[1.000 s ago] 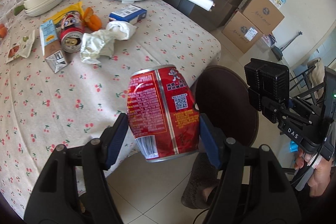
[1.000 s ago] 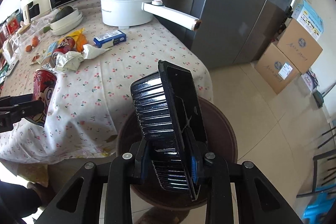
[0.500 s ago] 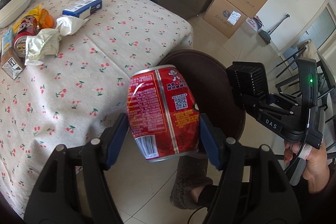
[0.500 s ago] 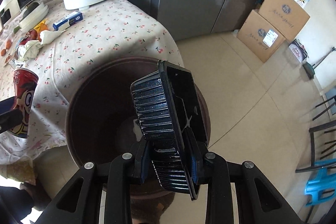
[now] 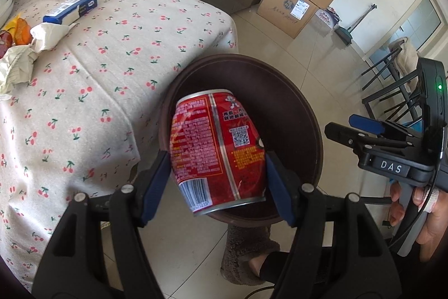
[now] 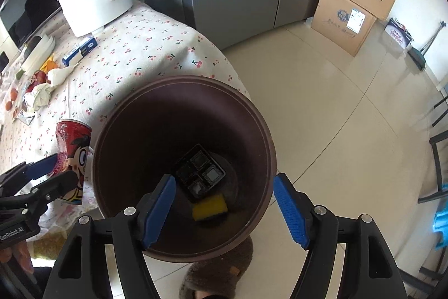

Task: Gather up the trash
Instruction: 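Carry the black tray over the bin and release it with the right tool, then release the red can into the bin with the left tool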

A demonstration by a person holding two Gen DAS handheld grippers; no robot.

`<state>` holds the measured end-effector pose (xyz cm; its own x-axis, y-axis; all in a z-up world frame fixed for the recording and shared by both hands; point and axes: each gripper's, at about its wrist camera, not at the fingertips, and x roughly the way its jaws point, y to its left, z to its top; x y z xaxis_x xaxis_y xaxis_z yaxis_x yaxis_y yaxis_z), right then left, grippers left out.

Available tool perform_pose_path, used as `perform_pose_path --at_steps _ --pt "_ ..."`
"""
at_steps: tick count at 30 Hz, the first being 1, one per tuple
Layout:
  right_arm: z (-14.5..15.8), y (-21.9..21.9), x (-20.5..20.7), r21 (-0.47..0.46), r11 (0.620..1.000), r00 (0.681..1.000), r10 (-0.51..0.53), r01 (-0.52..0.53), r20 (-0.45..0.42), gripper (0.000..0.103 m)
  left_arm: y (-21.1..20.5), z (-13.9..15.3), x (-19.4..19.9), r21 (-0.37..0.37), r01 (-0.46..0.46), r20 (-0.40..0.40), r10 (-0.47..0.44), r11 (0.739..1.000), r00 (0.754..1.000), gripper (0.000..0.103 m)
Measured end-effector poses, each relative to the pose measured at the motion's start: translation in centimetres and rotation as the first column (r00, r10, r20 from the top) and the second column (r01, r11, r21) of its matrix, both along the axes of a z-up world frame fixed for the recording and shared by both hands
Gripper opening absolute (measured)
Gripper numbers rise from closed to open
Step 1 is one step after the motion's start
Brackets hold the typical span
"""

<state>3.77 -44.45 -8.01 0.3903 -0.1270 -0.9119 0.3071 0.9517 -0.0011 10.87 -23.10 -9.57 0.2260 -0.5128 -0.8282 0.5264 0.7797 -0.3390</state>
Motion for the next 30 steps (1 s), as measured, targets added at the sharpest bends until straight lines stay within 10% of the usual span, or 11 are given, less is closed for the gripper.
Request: perform_pose_path --at_steps 10,30 --pt "0.2 -1.4 -0.3 -0.001 1.000 1.000 -0.028 0.028 0.007 0.075 1.0 0.7 0.0 0.066 -0.006 0.052 0.003 0.998 0.999 0.102" --pt "1.8 3.5 2.3 -0.016 0.998 0.998 0.058 -0.057 0.039 0.081 12.1 2.7 1.5 0.147 -0.204 0.107 0.189 0.968 0.976 0.102"
